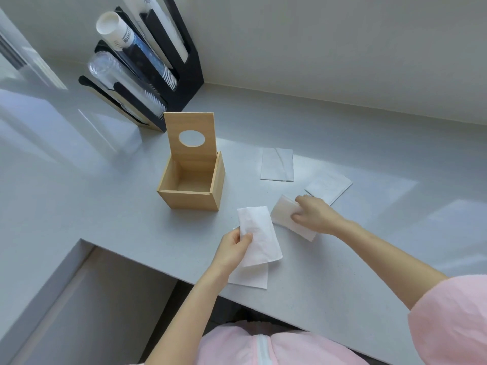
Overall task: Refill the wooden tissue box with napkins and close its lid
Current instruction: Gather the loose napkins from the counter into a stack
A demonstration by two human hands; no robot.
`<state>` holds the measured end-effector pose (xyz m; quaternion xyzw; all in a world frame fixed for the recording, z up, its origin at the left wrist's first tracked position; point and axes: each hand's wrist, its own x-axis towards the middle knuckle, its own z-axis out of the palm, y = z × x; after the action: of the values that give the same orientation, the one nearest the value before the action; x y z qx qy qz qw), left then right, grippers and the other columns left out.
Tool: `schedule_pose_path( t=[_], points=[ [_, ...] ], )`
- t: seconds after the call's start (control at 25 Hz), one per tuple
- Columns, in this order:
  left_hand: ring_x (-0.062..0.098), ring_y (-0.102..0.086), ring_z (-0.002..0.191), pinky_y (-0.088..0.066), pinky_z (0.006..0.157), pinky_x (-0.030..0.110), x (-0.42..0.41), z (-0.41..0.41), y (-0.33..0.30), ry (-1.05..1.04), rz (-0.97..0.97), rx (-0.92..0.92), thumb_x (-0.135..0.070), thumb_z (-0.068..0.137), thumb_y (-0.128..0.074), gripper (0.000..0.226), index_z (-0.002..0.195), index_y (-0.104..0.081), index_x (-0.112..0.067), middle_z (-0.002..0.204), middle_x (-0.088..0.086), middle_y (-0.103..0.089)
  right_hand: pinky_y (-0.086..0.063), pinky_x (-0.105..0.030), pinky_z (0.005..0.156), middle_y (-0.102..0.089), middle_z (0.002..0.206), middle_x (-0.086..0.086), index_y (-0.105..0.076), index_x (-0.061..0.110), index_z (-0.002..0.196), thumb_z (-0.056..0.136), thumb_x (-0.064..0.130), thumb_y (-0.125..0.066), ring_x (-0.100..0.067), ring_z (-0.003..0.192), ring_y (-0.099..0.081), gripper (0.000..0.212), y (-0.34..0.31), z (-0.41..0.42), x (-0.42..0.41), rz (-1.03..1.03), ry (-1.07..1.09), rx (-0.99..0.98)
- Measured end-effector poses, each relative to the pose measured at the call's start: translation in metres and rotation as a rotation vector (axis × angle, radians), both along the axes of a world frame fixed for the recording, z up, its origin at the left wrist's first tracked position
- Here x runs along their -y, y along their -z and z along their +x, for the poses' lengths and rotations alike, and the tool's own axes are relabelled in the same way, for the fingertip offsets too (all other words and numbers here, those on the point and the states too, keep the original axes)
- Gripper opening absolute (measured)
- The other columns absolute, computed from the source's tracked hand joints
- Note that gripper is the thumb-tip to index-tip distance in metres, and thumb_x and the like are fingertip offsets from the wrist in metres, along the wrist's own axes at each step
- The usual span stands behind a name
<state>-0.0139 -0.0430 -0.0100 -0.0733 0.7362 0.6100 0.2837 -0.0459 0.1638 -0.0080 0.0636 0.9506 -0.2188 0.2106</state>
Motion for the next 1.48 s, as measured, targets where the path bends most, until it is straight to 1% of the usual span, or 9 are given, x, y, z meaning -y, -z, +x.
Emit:
schedule_pose_path(
  t=[0.16, 0.28, 0.36, 0.52, 0.72, 0.92, 1.08, 1.36, 1.48],
  points=[
    [0.022, -0.061, 0.095, -0.048, 0.090, 0.038, 0.000, -0.001, 0.002, -0.135, 0.015, 0.023, -0.018, 0.096, -0.041, 0.025, 0.081, -0.060, -0.023, 0.095, 0.003, -0.065, -0.033, -0.025, 0.053, -0.051, 0.078, -0.005, -0.048, 0.009, 0.076, 0.086, 0.010, -0.047, -0.023, 0.074, -0.047, 0.010, -0.018, 0.019, -0.005, -0.389, 0.336, -0.101],
    [0.018, -0.063, 0.093, -0.052, 0.084, 0.035, -0.003, -0.001, 0.000, -0.169, 0.099, 0.076, -0.018, 0.097, -0.038, 0.025, 0.087, -0.061, -0.021, 0.096, 0.001, -0.066, -0.040, -0.017, 0.064, -0.059, 0.084, 0.000, -0.060, 0.012, 0.088, 0.088, 0.008, -0.049, -0.015, 0.078, -0.053, 0.012, -0.034, 0.038, 0.009, -0.737, 0.477, -0.083],
    [0.014, -0.063, 0.090, -0.053, 0.073, 0.027, -0.005, 0.000, -0.002, -0.148, 0.151, 0.103, -0.018, 0.097, -0.036, 0.025, 0.093, -0.061, -0.020, 0.097, 0.000, -0.067, -0.044, -0.019, 0.072, -0.064, 0.092, 0.001, -0.062, 0.014, 0.097, 0.089, 0.009, -0.050, -0.013, 0.084, -0.057, 0.016, -0.036, 0.046, 0.023, -0.814, 0.438, -0.056],
    [0.017, -0.064, 0.093, -0.052, 0.071, 0.027, -0.004, 0.005, -0.001, -0.112, 0.232, 0.132, -0.022, 0.098, -0.034, 0.030, 0.111, -0.060, -0.014, 0.103, 0.003, -0.068, -0.043, -0.007, 0.054, -0.060, 0.080, 0.009, -0.059, 0.024, 0.085, 0.089, 0.010, -0.050, -0.006, 0.073, -0.055, 0.017, -0.028, 0.052, 0.046, -0.773, 0.351, -0.002],
    [0.018, -0.064, 0.095, -0.053, 0.075, 0.028, 0.002, 0.009, 0.001, -0.102, 0.277, 0.164, -0.027, 0.097, -0.034, 0.032, 0.115, -0.059, -0.017, 0.104, 0.004, -0.068, -0.042, -0.019, 0.063, -0.063, 0.091, 0.003, -0.059, 0.020, 0.097, 0.087, 0.014, -0.052, -0.014, 0.084, -0.057, 0.013, -0.021, 0.053, 0.056, -0.742, 0.401, -0.009],
    [0.016, -0.065, 0.094, -0.053, 0.070, 0.024, 0.001, 0.012, 0.003, -0.092, 0.251, 0.159, -0.025, 0.097, -0.040, 0.026, 0.112, -0.059, -0.017, 0.104, 0.002, -0.068, -0.051, -0.036, 0.086, -0.068, 0.110, -0.008, -0.059, 0.017, 0.105, 0.085, 0.013, -0.054, -0.024, 0.103, -0.064, 0.022, -0.020, 0.051, 0.065, -0.728, 0.395, 0.015],
    [0.016, -0.065, 0.095, -0.055, 0.069, 0.022, 0.001, 0.013, 0.004, -0.099, 0.174, 0.112, -0.021, 0.097, -0.041, 0.028, 0.116, -0.059, -0.012, 0.106, 0.004, -0.068, -0.051, -0.039, 0.090, -0.068, 0.111, -0.009, -0.059, 0.012, 0.111, 0.084, 0.011, -0.054, -0.024, 0.104, -0.064, 0.028, -0.020, 0.053, 0.071, -0.708, 0.367, 0.013],
    [0.009, -0.068, 0.081, -0.054, 0.062, 0.019, 0.014, 0.017, 0.005, -0.138, 0.177, 0.097, -0.021, 0.094, -0.048, 0.018, 0.103, -0.063, -0.016, 0.093, -0.001, -0.070, -0.045, -0.021, 0.061, -0.064, 0.093, -0.004, -0.060, 0.011, 0.107, 0.083, 0.010, -0.057, -0.016, 0.084, -0.059, 0.024, -0.026, 0.045, 0.067, -0.610, 0.277, -0.030],
    [0.010, -0.067, 0.079, -0.054, 0.058, 0.017, 0.017, 0.018, 0.004, -0.158, 0.187, 0.106, -0.019, 0.093, -0.049, 0.018, 0.103, -0.062, -0.014, 0.093, -0.001, -0.069, -0.044, -0.019, 0.060, -0.062, 0.091, 0.000, -0.060, 0.010, 0.106, 0.083, 0.009, -0.057, -0.015, 0.083, -0.058, 0.024, -0.025, 0.043, 0.070, -0.603, 0.247, -0.041]
  ],
)
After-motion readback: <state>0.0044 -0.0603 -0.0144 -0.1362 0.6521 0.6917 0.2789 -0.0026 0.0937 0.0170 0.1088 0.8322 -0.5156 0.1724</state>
